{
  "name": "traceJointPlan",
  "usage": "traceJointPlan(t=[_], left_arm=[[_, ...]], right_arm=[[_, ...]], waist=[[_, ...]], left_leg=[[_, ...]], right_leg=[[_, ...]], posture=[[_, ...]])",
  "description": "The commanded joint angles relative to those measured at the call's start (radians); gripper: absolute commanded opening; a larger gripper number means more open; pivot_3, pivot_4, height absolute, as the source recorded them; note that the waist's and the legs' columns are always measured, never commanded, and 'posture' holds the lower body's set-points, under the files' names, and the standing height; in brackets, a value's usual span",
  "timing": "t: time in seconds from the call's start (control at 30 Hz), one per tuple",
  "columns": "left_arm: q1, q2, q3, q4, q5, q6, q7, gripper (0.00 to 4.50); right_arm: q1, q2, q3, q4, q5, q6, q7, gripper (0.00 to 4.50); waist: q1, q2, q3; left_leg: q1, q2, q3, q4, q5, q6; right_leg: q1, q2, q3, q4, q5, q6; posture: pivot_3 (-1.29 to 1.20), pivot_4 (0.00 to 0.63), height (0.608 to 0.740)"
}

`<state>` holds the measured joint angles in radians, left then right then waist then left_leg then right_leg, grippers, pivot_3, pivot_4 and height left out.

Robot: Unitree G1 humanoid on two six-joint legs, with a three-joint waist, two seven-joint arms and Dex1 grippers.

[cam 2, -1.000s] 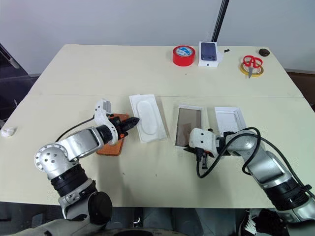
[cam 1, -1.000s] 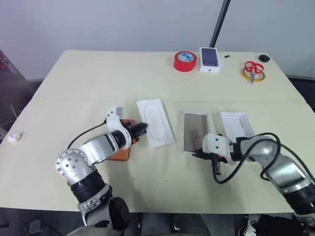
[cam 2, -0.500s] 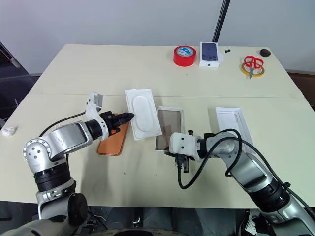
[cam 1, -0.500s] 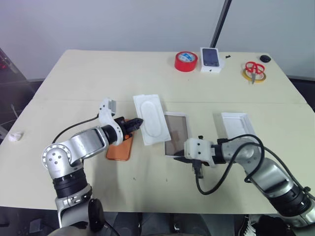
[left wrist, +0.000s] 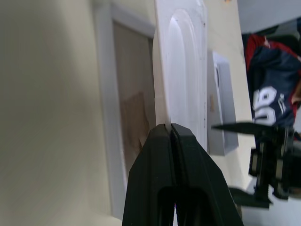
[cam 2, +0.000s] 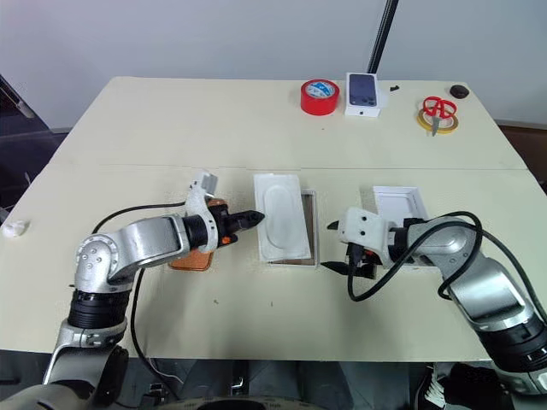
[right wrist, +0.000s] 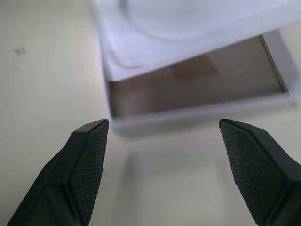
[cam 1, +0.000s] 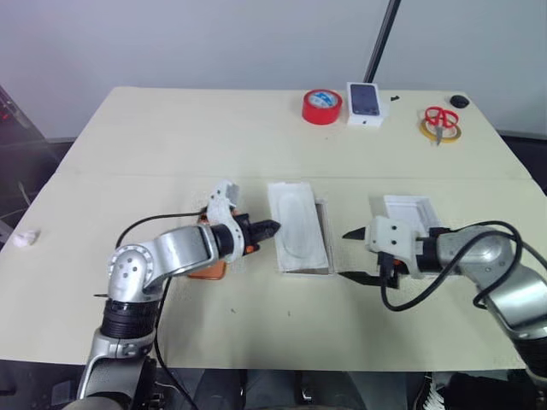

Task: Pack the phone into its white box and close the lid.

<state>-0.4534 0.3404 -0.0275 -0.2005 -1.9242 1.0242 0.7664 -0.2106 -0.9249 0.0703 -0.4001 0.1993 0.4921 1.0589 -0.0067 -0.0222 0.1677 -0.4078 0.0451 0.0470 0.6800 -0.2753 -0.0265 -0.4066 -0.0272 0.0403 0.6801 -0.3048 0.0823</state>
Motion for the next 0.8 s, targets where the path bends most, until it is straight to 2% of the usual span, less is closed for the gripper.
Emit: traceJointPlan(t=[0.03, 0.6, 0.7, 0.8], left_arm=[[-0.030, 0.003, -0.035, 0.010, 0.022, -0.025, -0.040, 0.00], [-0.104, 0.028, -0.075, 0.117, 0.126, 0.001, -0.159, 0.00], [-0.119, 0.017, -0.076, 0.138, 0.145, 0.013, -0.184, 0.90], [-0.122, 0.011, -0.079, 0.138, 0.155, 0.030, -0.201, 2.31]], right_arm=[[-0.001, -0.017, -0.039, 0.012, -0.008, -0.037, -0.015, 3.90], [-0.011, 0.001, -0.027, 0.045, -0.025, -0.076, -0.045, 3.90], [-0.014, 0.004, -0.023, 0.047, -0.027, -0.077, -0.049, 3.96], [-0.012, 0.005, -0.027, 0.045, -0.028, -0.075, -0.055, 3.96]], waist=[[-0.002, 0.000, 0.000], [-0.001, 0.000, 0.000], [-0.001, 0.000, 0.000], [-0.001, 0.000, 0.000]], left_leg=[[0.000, 0.000, 0.000, 0.000, 0.000, 0.000], [0.000, 0.000, 0.000, 0.000, 0.000, 0.000], [0.000, 0.000, 0.000, 0.000, 0.000, 0.000], [0.000, 0.000, 0.000, 0.000, 0.000, 0.000]], right_leg=[[0.000, 0.000, 0.000, 0.000, 0.000, 0.000], [0.000, 0.000, 0.000, 0.000, 0.000, 0.000], [0.000, 0.000, 0.000, 0.000, 0.000, 0.000], [0.000, 0.000, 0.000, 0.000, 0.000, 0.000]], posture=[[0.00, 0.150, 0.725], [0.00, 0.150, 0.725], [0.00, 0.150, 0.725], [0.00, 0.150, 0.725]])
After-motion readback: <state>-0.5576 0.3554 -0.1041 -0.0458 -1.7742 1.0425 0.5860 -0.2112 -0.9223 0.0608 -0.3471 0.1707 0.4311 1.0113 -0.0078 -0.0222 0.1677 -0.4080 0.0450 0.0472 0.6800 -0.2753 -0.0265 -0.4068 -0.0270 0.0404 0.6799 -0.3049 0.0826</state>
